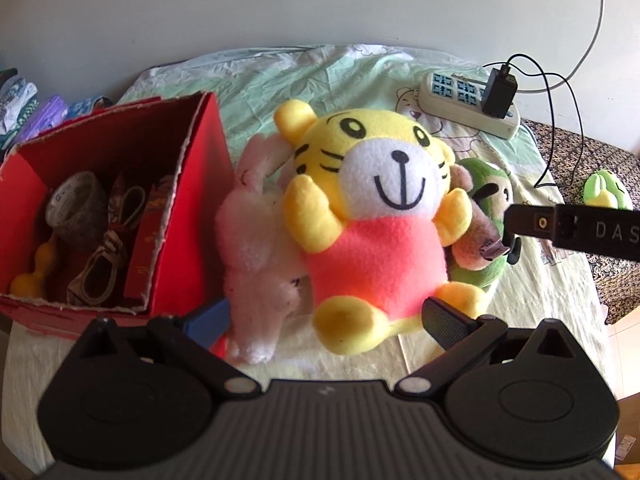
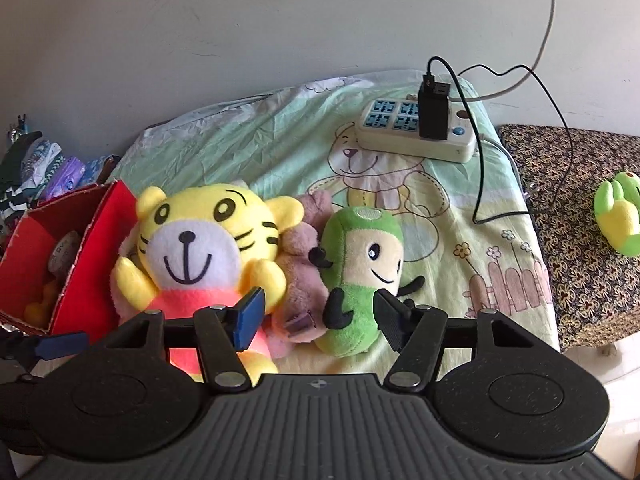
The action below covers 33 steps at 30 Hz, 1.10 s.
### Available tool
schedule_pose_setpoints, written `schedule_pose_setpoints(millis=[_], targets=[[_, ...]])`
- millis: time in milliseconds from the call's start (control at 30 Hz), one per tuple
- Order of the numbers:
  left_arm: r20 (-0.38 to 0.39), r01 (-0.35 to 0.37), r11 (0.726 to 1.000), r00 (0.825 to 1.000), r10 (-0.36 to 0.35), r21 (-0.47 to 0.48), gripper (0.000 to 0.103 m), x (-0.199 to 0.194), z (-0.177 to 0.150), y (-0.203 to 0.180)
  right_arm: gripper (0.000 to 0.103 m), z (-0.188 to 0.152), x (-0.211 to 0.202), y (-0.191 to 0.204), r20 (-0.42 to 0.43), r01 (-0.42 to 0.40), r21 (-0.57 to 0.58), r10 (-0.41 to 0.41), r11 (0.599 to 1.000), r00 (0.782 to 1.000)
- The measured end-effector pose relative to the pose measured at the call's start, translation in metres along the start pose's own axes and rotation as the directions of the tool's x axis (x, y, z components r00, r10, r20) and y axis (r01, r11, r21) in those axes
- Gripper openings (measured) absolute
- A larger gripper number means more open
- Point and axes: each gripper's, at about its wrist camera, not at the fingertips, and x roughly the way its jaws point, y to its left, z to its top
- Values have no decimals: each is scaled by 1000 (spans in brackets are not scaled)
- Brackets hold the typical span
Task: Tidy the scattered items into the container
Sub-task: 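Move the right gripper to the yellow tiger plush and close on it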
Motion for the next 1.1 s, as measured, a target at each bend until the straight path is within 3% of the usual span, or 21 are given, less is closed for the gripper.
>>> schedule_pose_setpoints(millis=[267,433,567,833,900,967,1100], targets=[[-7,30,999,1000,-30,31,101,20,11,-5,63,24,13,10,7,-107,-43,108,993,994],[-35,68,997,997,-67,29,87,35,12,-7,63,24,31,14,-47,-192,-22,191,981,980],[-21,85,996,996,-84,39,85,39,12,-12,63,21,41,22,-56,-197,-31,195,980,979],[26,38,994,999,-41,106,71,49,13,-23,64,19,62,36,-64,-224,-74,220,972,973],[29,34,993,999,-37,112,64,50,12,-21,60,18,66,35,-68,-225,-65,220,972,973],[26,37,993,999,-40,112,59,51,11,-17,48,16,68,35,-79,-226,-58,221,973,972],[39,57,993,997,-61,101,51,44,7,-10,35,11,57,39,-55,-225,-76,221,971,974]])
